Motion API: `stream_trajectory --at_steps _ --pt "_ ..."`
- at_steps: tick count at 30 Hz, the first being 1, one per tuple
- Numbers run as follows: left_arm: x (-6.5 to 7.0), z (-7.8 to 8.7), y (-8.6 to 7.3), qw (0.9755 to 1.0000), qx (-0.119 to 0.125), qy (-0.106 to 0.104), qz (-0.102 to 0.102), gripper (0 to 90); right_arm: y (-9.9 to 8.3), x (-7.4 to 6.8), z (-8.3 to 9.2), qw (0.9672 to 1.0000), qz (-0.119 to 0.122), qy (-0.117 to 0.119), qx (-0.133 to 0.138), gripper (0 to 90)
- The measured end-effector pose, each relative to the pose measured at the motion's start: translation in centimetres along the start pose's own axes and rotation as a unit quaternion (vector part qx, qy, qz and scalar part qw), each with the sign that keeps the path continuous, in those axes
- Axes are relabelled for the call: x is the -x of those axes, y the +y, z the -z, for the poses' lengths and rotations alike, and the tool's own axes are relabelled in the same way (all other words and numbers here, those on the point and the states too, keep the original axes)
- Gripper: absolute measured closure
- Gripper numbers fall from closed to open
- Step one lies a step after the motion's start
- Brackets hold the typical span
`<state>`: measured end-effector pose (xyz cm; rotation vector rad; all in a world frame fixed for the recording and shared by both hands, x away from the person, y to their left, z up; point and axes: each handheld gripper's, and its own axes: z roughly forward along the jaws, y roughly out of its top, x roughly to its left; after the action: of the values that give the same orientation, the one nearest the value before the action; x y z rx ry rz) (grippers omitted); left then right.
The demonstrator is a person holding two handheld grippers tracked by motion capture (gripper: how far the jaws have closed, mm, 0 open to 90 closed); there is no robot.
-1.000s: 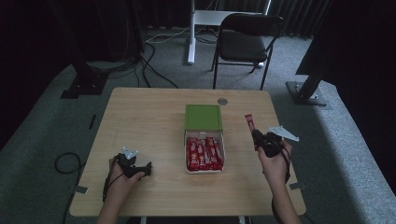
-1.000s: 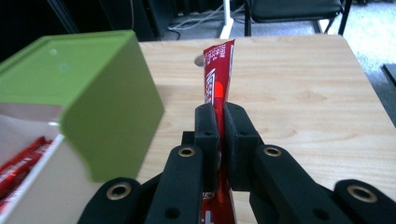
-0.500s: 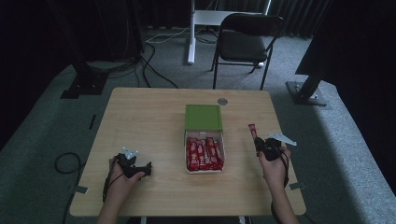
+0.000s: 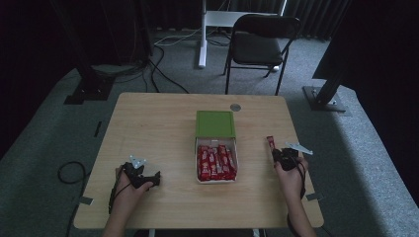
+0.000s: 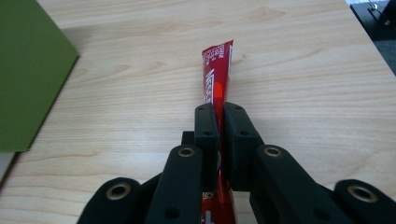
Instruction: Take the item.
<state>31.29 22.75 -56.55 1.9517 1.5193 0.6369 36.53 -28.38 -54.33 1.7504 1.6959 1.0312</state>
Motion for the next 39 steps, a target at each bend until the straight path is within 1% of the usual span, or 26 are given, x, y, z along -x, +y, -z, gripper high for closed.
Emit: stream_trajectory --at_steps 4,10,18,19,23,26,27,28,30,31,33,34,36,39 --pt "0.0 0.0 0.0 1.0000 0.000 0.000 0.000 1.5 -0.1 0.7 -0.1 0.9999 -0.003 -0.013 -0.007 84.9" --pt "0.0 0.0 0.0 1.0000 0.000 0.000 0.000 1.5 -0.6 1.1 -0.7 0.9994 -0.006 -0.020 -0.029 84.4" --pt "0.0 0.0 0.0 1.0000 0.000 0.000 0.000 1.5 -0.9 1.7 -1.1 0.9986 -0.015 -0.031 -0.040 83.6" --pt "0.0 0.0 0.0 1.0000 0.000 0.000 0.000 1.5 -1.0 1.8 -1.2 0.9986 -0.018 -0.030 -0.038 83.3" --pt "0.0 0.0 0.0 1.0000 0.000 0.000 0.000 1.5 -1.0 1.8 -1.3 0.9986 -0.018 -0.032 -0.038 81.8" --pt "0.0 0.0 0.0 1.0000 0.000 0.000 0.000 1.5 -1.1 2.0 -1.3 0.9986 -0.019 -0.031 -0.038 79.1" --pt "0.0 0.0 0.0 1.0000 0.000 0.000 0.000 1.5 -1.1 2.1 -1.3 0.9986 -0.023 -0.031 -0.038 78.0" --pt "0.0 0.0 0.0 1.0000 0.000 0.000 0.000 1.5 -1.1 2.2 -1.2 0.9986 -0.026 -0.031 -0.034 73.4" --pt "0.0 0.0 0.0 1.0000 0.000 0.000 0.000 1.5 -0.9 2.5 -1.0 0.9989 -0.029 -0.026 -0.027 68.6" --pt "0.0 0.0 0.0 1.0000 0.000 0.000 0.000 1.5 -0.9 2.6 -0.9 0.9990 -0.029 -0.025 -0.025 66.1" --pt "0.0 0.0 0.0 1.0000 0.000 0.000 0.000 1.5 -0.7 2.8 -0.7 0.9993 -0.020 -0.025 -0.021 65.2" --pt "0.0 0.0 0.0 1.0000 0.000 0.000 0.000 1.5 -0.6 2.9 -0.6 0.9996 -0.012 -0.018 -0.016 63.2" --pt "0.0 0.0 0.0 1.0000 0.000 0.000 0.000 1.5 -0.5 2.9 -0.5 0.9998 0.001 -0.011 -0.017 60.7" --pt "0.0 0.0 0.0 1.0000 0.000 0.000 0.000 1.5 -0.4 2.8 -0.4 0.9999 0.012 -0.003 -0.012 56.6"
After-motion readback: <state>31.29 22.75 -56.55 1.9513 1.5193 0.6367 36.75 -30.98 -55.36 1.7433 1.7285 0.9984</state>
